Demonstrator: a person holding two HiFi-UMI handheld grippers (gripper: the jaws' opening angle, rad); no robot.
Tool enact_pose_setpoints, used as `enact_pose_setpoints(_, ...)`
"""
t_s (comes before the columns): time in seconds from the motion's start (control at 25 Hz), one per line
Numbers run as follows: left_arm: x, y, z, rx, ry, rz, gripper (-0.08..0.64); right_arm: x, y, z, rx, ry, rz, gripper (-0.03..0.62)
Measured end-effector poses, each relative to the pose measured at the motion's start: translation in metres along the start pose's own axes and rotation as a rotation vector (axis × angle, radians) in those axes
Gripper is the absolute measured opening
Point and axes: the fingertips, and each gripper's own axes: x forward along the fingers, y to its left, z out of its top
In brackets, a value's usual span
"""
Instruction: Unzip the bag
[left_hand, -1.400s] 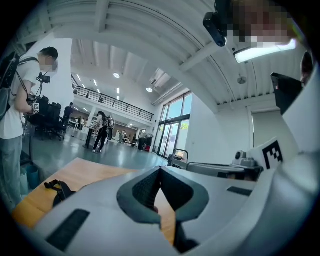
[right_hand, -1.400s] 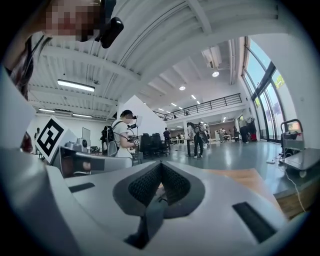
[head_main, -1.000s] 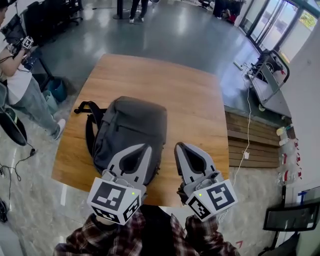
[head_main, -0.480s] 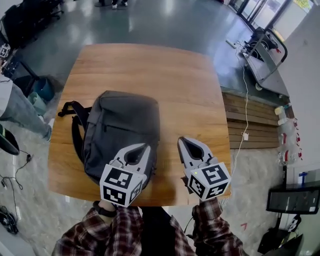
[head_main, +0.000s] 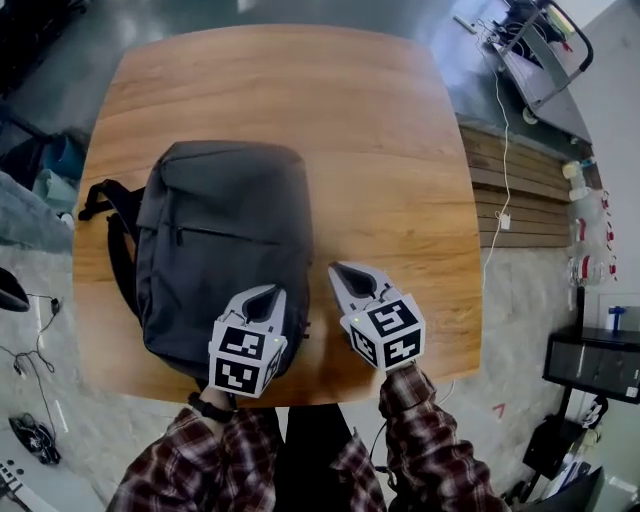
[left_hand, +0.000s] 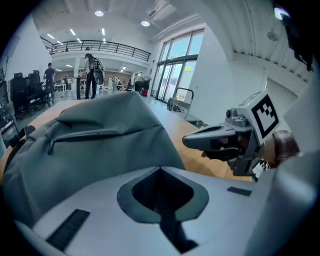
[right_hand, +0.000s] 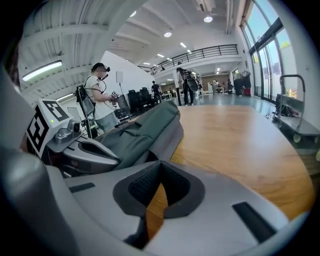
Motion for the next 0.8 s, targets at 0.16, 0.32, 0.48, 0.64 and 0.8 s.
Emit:
enact_pose_setpoints(0.16, 0.004, 0.005, -0.007, -0.064, -0.026, -0.019, 0.009, 0.024, 0.004, -0.018, -0.041, 0.047, 0.023, 0.008)
enact_pose_setpoints(0.32, 0.007, 0.007, -0.005, -0.083, -0.039, -0.032, 0.009, 0.036, 0.011, -0.027, -0.225, 0.109, 0.109, 0.015)
enact_pose_setpoints(0.48, 0.008, 0.007, -0.005, -0.087, -0.040, -0.038, 0.009, 0.046, 0.015, -0.036, -0.526, 0.219, 0.186, 0.081)
enact_pose_setpoints(0.64, 0.008, 0.007, -0.007, -0.093, -0.038, -0.045, 0.009, 0.060, 0.018, -0.040, -0.748, 0.274, 0.233, 0.083)
enact_pose_setpoints(0.8, 0.009, 0.006, -0.008, -0.093, -0.030, -0.052, 0.009, 0.062, 0.024, -0.043, -0.958, 0.301, 0.296, 0.083)
